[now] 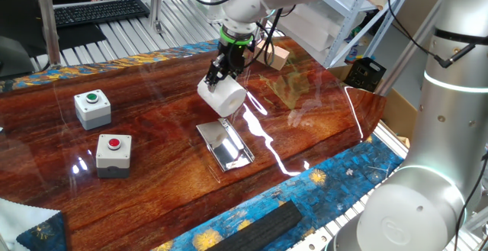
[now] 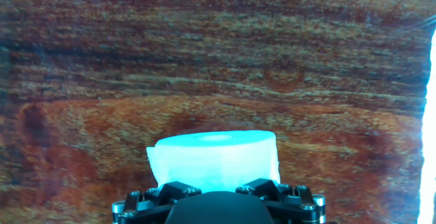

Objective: Take the roll of paper down from the shelf

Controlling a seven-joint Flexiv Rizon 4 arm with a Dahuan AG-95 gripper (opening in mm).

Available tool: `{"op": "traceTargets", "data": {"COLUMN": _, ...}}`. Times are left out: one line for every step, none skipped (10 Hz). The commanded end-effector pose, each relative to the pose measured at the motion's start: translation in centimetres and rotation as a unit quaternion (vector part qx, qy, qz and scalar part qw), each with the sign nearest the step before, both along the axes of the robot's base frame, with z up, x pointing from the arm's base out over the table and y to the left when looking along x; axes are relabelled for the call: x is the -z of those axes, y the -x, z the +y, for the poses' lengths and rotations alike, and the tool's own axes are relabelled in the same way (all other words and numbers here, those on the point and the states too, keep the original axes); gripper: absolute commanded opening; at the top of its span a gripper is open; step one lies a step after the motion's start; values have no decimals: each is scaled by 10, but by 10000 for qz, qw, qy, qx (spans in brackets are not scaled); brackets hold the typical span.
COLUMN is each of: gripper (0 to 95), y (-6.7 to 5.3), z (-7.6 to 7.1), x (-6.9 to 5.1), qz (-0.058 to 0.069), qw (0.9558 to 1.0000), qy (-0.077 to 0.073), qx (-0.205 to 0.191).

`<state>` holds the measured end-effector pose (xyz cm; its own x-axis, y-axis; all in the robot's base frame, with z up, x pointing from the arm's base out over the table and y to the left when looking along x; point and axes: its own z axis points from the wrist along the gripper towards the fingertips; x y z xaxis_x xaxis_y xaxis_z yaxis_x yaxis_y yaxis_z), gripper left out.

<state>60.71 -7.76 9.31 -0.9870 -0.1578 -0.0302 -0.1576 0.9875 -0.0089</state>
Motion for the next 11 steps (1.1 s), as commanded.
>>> {"op": "traceTargets", "data": {"gripper": 0, "y": 0, "z": -7, "x": 0, "qz": -8, "qw": 10000, "qy": -10, "qx": -93}}
{"op": "traceTargets", "data": {"gripper": 0, "y": 2, "z": -13, "x": 1, "qz": 2, "qw": 9999, "qy": -12, "qx": -170}}
{"op": "traceTargets", "data": {"gripper": 0, "y": 3, "z": -18, "x": 1, "qz": 3, "qw": 9998, "qy": -25, "qx": -205}}
{"op": "traceTargets", "data": {"gripper": 0, "y": 6, "z": -23, "x": 2, "qz": 3, "qw": 9997, "qy": -32, "qx": -234}}
{"op": "traceTargets", "data": {"gripper": 0, "y": 8, "z": -27, "x": 3, "qz": -13, "qw": 9998, "qy": -34, "qx": -207}}
{"op": "traceTargets", "data": {"gripper": 0, "y": 11, "z": -33, "x": 4, "qz": -36, "qw": 10000, "qy": -21, "qx": -65}}
{"op": "traceTargets", "data": {"gripper": 0, "y": 13, "z": -38, "x": 5, "qz": -57, "qw": 10000, "qy": -25, "qx": 74}}
{"op": "traceTargets", "data": {"gripper": 0, "y": 15, "z": -42, "x": 5, "qz": -43, "qw": 9997, "qy": -39, "qx": 242}}
{"op": "traceTargets", "data": {"gripper": 0, "y": 17, "z": -45, "x": 5, "qz": -27, "qw": 9994, "qy": -43, "qx": 332}}
{"op": "traceTargets", "data": {"gripper": 0, "y": 18, "z": -47, "x": 6, "qz": -27, "qw": 9993, "qy": -46, "qx": 373}}
{"op": "traceTargets", "data": {"gripper": 0, "y": 20, "z": -50, "x": 7, "qz": -26, "qw": 9990, "qy": -53, "qx": 453}}
